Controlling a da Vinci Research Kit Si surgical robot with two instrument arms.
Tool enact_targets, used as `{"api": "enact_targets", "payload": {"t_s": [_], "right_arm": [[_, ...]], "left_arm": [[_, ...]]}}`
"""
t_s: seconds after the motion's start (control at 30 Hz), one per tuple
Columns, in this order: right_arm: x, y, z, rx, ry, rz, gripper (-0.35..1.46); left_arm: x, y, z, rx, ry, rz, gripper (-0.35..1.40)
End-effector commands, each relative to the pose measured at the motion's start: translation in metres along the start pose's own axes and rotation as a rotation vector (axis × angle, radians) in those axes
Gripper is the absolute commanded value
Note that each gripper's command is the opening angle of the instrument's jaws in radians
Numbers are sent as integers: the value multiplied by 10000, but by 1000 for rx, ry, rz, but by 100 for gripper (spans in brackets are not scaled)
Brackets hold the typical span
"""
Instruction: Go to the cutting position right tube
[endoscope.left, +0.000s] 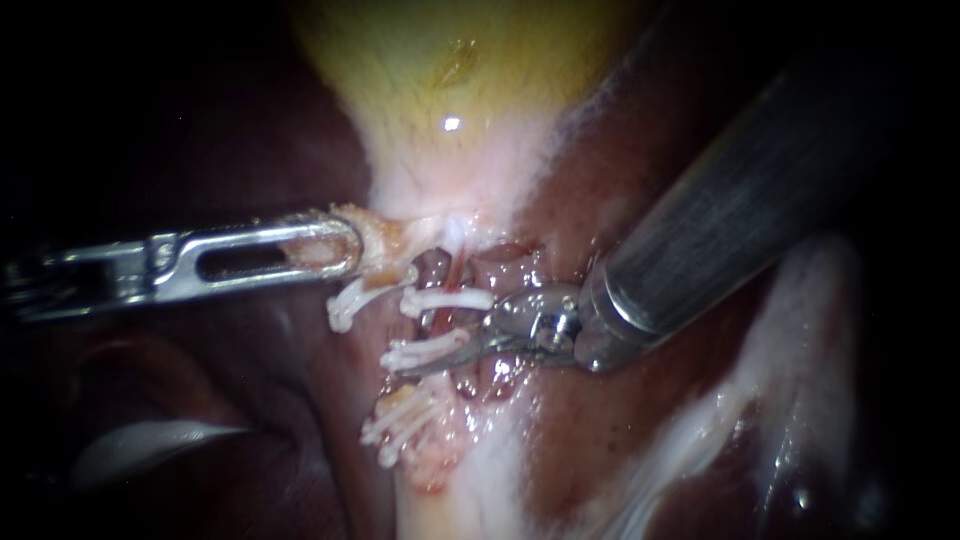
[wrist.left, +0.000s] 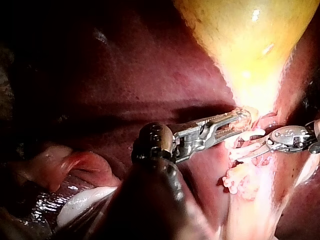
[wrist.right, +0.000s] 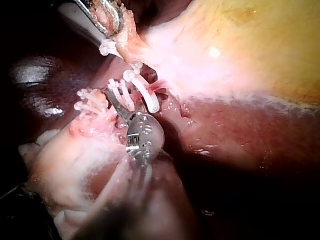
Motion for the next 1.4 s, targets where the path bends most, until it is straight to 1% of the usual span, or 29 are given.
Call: {"api": "enact_targets", "payload": {"t_s": [0.03,0.43,0.53,0.57,0.67,0.73,0.8,1.3,1.4], "right_arm": [[0,0,0,0,0,0,44],[0,0,0,0,0,0,46],[0,0,0,0,0,0,74],[0,0,0,1,3,0,91],[1,-1,1,3,24,2,121],[2,-1,1,7,35,3,133],[2,-1,2,-8,37,3,142],[-2,-1,-9,-9,37,2,143],[-1,-1,-15,-4,49,10,143]], "left_arm": [[0,0,0,0,1,0,-35],[0,0,0,-1,1,0,-35],[0,0,0,-1,1,0,-35],[0,0,0,-1,1,0,-35],[0,0,0,-1,1,0,-35],[0,0,0,-1,1,0,-35],[0,0,0,-1,1,0,-35],[1,0,0,-2,3,0,-35],[1,0,0,-2,3,0,-35]]}}
